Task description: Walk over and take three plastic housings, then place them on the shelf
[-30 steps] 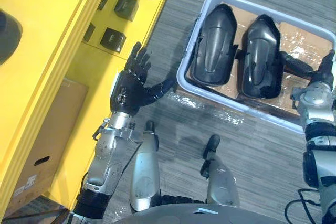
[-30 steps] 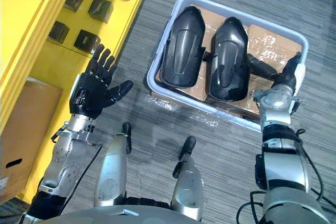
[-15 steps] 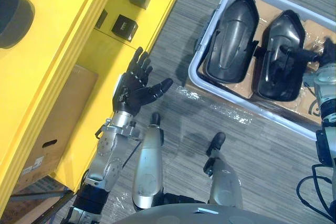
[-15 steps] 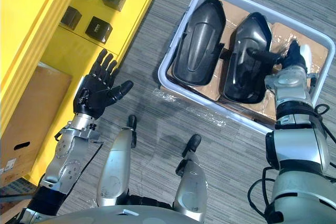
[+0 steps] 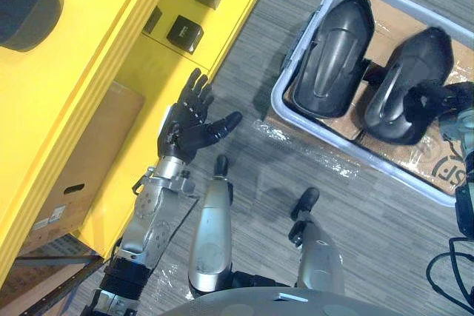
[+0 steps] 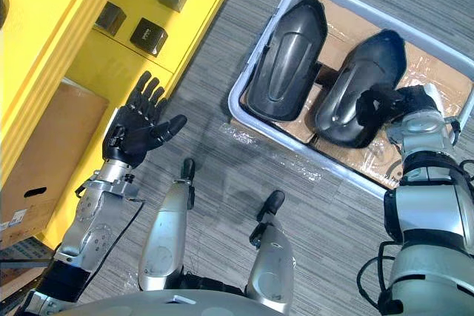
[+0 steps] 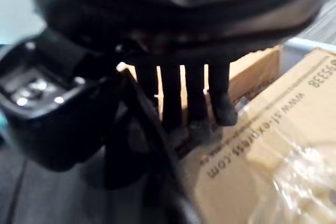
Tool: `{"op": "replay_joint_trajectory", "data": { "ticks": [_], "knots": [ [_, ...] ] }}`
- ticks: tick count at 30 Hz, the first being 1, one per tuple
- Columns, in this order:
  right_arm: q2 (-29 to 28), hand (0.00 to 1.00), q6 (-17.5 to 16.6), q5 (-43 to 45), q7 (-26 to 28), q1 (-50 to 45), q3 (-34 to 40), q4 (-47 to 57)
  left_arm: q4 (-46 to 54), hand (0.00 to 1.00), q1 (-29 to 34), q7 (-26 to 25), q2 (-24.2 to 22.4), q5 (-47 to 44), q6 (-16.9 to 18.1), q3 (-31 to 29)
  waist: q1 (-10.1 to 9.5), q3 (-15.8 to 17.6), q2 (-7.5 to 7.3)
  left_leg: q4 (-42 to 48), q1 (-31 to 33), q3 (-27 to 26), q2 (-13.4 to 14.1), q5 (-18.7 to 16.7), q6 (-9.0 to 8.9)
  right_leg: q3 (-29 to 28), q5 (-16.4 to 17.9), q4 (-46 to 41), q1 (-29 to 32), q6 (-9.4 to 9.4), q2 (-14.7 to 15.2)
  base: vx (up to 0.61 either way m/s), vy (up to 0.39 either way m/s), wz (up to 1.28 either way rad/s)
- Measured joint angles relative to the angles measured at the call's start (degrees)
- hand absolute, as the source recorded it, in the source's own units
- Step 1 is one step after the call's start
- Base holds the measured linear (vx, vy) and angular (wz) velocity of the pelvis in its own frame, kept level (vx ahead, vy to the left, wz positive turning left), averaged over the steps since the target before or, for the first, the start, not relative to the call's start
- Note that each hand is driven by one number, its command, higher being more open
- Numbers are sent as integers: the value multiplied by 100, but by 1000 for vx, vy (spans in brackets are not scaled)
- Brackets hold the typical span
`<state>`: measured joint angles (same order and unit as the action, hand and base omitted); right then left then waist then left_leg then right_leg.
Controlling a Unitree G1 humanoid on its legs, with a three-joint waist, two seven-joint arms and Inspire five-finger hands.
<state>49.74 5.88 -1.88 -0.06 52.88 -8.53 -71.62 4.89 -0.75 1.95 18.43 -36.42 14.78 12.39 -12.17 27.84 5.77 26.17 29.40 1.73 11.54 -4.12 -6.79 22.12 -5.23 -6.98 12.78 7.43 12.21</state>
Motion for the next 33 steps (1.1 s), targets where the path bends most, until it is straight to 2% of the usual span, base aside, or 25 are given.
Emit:
{"op": "replay_joint_trajectory", "data": {
  "ticks": [3, 7, 12, 17, 21, 23, 25, 28, 32, 33],
  "knots": [
    [-145, 0, 200, -58, -204, -19, -20, -43, 1, 100, -42, 20, 10, 0, 1, 28, -39, -1, 0, -162, -7, 40, -16, 134, -5, 85, 2, 0, 0, -4, 0, -70, -23, 14],
    [-300, 0, 381, -245, -863, -97, 135, -193, 1, 100, 114, 7, 82, -2, 3, 28, -37, -1, -2, -281, -107, 46, -23, 229, -18, 103, -5, -3, -60, -2, 4, -19, -4, 2],
    [-299, 0, 351, -470, -1667, -412, 522, -174, 38, 100, 150, 109, 148, -129, 12, 8, 3, 4, -35, -506, -355, 24, -18, 337, -44, 115, 15, 7, -204, -32, -1, -2, -6, 1],
    [-302, 0, 330, -685, -2517, -1003, 690, 602, 578, 100, 558, 159, 170, -122, 13, -183, 161, 33, -286, -809, -702, -57, 20, 454, -90, 87, 18, 83, -397, -38, -35, 16, -30, -5],
    [-302, 0, 331, -835, -3126, -1519, 863, 1712, 1048, 100, 761, 159, 172, -111, 6, -316, 304, -31, -546, -1029, -1099, -256, 50, 456, -105, -50, 20, 187, -615, -40, -41, 34, -4, -17],
    [-303, 0, 260, -1125, -3360, -1768, 913, 2174, 1226, 100, 673, 169, 176, -46, -37, -328, 396, -175, -733, -1238, -1277, -360, 51, 487, -102, -107, 17, 265, -672, -39, -45, 38, -5, -14],
    [-334, 0, 200, -1308, -3416, -1932, 914, 2424, 1262, 100, 572, 186, 184, 150, -184, -325, 457, -277, -855, -1391, -1487, -443, 50, 517, -117, -149, 12, 353, -801, -33, -52, 62, -11, -13],
    [-494, 0, 5, -1716, -3436, -2190, 912, 2794, 1261, 100, 396, 349, 190, 161, -602, -300, 582, -637, -1006, -1615, -1707, -607, 57, 548, -166, -241, 6, 431, -859, -26, -56, 90, -7, -19],
    [-646, 0, -251, -2136, -3425, -2333, 819, 3169, 1082, 100, -212, 668, 290, 26, -1249, 21, 695, -901, -1019, -1791, -2034, -821, 74, 557, -180, -400, 0, 453, -976, -22, -57, 70, -3, -22],
    [-730, 0, -356, -2311, -3421, -2347, 740, 3263, 810, 100, -485, 825, 290, -164, -1492, 146, 773, -1026, -1030, -1865, -2124, -889, 79, 563, -189, -440, -10, 479, -998, -16, -62, 37, -3, -26]
  ]
}}
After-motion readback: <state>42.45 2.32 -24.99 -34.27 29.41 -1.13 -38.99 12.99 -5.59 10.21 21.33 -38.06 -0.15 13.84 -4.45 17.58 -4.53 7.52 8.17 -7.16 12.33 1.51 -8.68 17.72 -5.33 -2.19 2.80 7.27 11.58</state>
